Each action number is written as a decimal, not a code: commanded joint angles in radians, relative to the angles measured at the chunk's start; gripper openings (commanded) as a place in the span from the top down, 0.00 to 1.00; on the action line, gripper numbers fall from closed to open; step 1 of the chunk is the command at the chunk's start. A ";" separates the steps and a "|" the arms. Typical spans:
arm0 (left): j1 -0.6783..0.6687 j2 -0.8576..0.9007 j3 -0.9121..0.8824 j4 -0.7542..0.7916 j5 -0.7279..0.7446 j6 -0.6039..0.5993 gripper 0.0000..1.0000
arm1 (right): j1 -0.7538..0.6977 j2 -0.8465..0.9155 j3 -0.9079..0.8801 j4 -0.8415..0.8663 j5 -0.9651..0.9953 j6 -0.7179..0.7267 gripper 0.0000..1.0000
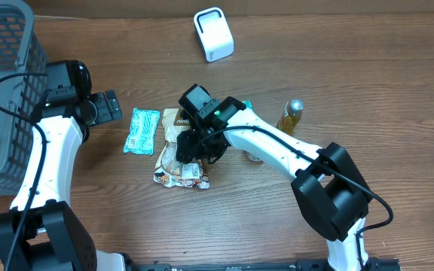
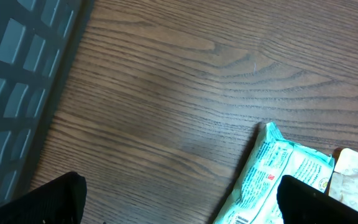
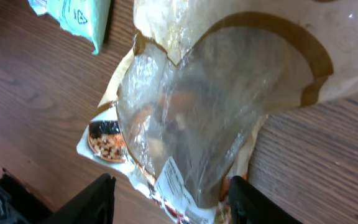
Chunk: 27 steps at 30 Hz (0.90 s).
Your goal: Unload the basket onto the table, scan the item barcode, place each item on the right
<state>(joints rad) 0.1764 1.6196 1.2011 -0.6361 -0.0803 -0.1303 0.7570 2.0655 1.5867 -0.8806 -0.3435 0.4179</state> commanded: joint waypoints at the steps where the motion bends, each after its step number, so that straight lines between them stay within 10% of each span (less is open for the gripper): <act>1: -0.006 -0.015 0.022 0.001 -0.005 0.011 0.00 | -0.009 -0.056 0.091 -0.026 -0.006 0.001 0.42; 27: -0.006 -0.015 0.022 0.001 -0.005 0.011 0.00 | -0.003 -0.066 0.067 -0.232 0.142 -0.003 0.33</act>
<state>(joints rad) 0.1764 1.6196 1.2011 -0.6361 -0.0803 -0.1303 0.7532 2.0277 1.6604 -1.1107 -0.2157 0.4179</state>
